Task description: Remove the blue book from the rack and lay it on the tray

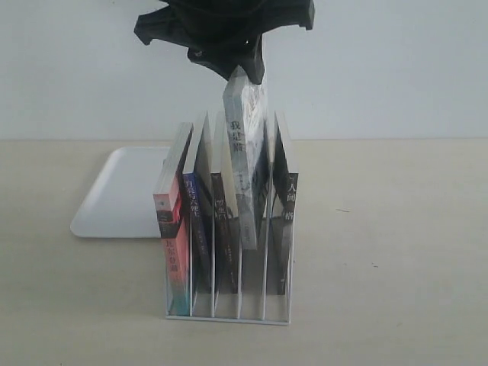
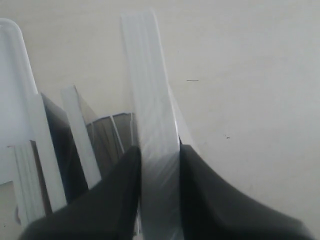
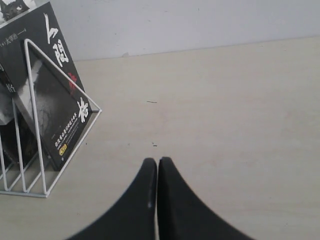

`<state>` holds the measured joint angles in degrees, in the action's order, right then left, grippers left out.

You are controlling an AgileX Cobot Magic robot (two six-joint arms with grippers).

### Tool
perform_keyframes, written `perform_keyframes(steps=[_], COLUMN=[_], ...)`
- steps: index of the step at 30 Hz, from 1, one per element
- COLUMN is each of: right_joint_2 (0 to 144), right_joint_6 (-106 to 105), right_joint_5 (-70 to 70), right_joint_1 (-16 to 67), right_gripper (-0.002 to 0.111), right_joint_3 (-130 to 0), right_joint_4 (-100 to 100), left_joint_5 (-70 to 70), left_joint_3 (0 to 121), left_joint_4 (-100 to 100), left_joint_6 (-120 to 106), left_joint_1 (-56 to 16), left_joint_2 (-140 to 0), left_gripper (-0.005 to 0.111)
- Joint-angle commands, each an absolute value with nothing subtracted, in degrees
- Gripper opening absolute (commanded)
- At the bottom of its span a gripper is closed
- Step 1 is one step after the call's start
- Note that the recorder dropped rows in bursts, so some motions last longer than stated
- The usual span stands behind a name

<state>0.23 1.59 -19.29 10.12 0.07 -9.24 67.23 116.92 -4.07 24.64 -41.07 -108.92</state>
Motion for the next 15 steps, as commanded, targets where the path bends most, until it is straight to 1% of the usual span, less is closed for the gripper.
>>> perform_keyframes(steps=[1,9,14,15], right_joint_2=[0.0,0.0,0.0,0.0], right_joint_6=[1.4,1.4,1.4,1.4], right_joint_5=[-19.2,-19.2,-19.2,-19.2], right_joint_1=[9.8,9.8,9.8,9.8], right_gripper=[0.0,0.0,0.0,0.0], right_joint_3=[0.0,0.0,0.0,0.0], right_joint_4=[-8.6,-8.6,-8.6,-8.6], left_joint_5=[66.0,65.9,66.0,66.1], left_joint_3=[116.5,116.5,116.5,116.5], left_joint_4=[-3.9,-4.3,-4.5,-4.5], left_joint_6=[24.1,24.4,23.5,22.8], left_joint_1=[-41.3,-42.0,-42.0,-42.0], left_joint_2=[-110.7,-117.0,-117.5,-117.5], left_gripper=[0.004,0.004,0.004,0.006])
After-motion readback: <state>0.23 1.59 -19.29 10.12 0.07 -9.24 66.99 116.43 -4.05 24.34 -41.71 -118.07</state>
